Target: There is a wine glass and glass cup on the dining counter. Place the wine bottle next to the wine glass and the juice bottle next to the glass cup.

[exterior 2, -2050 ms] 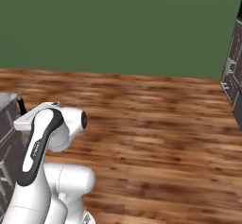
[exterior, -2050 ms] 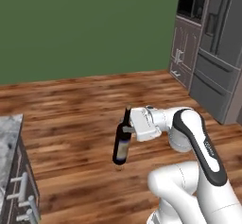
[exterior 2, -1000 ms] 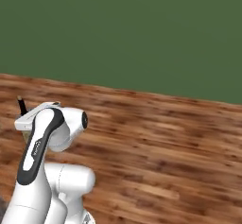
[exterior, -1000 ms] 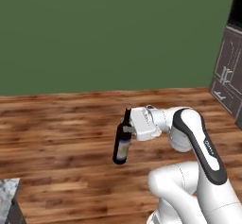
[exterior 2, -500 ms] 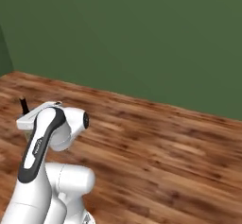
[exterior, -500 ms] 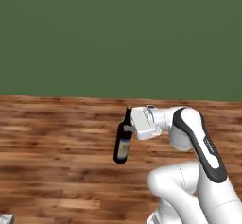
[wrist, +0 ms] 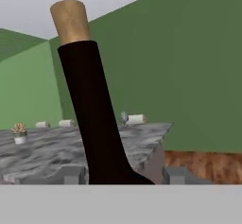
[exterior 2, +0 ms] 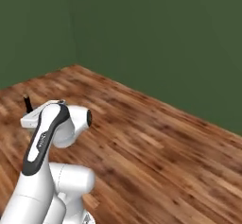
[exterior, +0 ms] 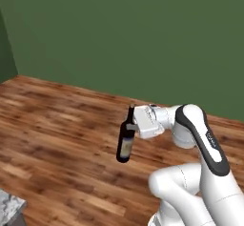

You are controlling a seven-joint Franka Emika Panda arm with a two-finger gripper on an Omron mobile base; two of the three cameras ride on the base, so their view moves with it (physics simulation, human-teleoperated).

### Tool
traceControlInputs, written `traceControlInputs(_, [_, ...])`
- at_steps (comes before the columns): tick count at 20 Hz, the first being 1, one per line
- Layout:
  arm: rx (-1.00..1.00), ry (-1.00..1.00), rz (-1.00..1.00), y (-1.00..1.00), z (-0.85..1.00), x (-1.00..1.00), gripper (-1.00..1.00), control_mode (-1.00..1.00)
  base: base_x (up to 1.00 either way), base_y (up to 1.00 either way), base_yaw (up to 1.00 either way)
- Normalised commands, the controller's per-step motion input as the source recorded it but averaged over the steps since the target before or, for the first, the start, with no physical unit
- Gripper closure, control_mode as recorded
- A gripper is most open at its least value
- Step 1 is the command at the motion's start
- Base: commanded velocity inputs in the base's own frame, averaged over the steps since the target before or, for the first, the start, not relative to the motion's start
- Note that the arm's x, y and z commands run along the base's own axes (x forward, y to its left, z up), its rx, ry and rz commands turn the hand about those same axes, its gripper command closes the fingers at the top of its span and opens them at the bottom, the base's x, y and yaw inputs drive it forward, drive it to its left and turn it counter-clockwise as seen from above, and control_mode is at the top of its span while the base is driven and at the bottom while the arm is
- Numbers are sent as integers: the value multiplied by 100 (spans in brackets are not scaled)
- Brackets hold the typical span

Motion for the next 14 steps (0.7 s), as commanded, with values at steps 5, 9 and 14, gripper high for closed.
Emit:
traceControlInputs(5, [0,0,0,0,0,0,100,100,62,0,55])
traceControlInputs(9, [0,0,0,0,0,0,100,100,70,0,43])
traceControlInputs(14, [0,0,0,0,0,0,100,100,72,0,43])
